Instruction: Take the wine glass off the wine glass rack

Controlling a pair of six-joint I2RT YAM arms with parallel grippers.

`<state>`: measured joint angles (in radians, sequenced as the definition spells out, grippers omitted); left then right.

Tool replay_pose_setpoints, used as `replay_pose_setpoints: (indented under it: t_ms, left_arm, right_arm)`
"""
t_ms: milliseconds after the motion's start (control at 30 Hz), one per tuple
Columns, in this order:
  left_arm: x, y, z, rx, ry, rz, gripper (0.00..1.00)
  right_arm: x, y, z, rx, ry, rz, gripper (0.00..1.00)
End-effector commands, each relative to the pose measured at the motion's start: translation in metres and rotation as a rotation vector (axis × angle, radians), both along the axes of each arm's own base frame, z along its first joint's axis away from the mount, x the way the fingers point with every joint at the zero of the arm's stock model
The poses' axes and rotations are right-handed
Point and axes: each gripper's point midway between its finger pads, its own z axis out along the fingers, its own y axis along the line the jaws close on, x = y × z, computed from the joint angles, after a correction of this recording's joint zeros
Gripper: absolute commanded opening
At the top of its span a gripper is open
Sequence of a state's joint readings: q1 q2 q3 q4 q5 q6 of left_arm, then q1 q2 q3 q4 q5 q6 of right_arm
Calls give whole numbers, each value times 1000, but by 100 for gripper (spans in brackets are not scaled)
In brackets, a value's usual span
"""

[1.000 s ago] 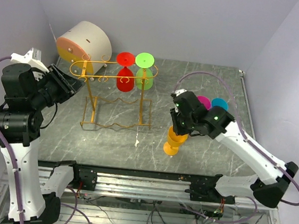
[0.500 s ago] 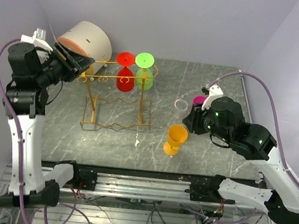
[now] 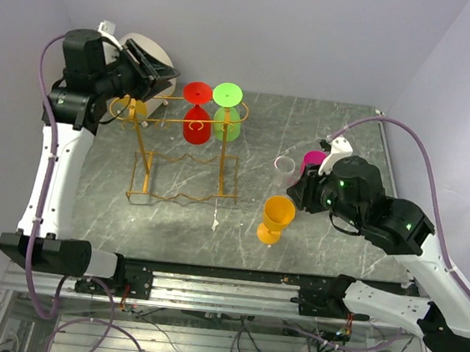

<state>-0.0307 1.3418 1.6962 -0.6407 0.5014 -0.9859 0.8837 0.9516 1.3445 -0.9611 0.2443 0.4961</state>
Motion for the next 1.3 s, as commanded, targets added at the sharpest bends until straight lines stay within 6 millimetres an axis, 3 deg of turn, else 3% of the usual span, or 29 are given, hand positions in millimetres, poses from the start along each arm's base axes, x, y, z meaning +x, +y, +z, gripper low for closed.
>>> replay_pose_setpoints:
  t_ms: [0,267,467,800,1267]
  left_arm:
    - [13,-11,-5,71,-1,8,54]
    - [27,-15,-40,164,65,37,52]
    - [31,-23,-46,184,75,26,51]
    - [35,-18,-59,239,104,54,50]
    - [44,-31,-71,180,104,28,49]
  right_arm:
    - [2,-1,7,30,-23,-22,30]
    - [0,-4,8,41,-28,-26,30]
    - [0,-3,6,39,-21,-24,30]
    - [-2,-4,5,48,-23,-27,30]
    - [-2,-4,1,44,-22,-25,30]
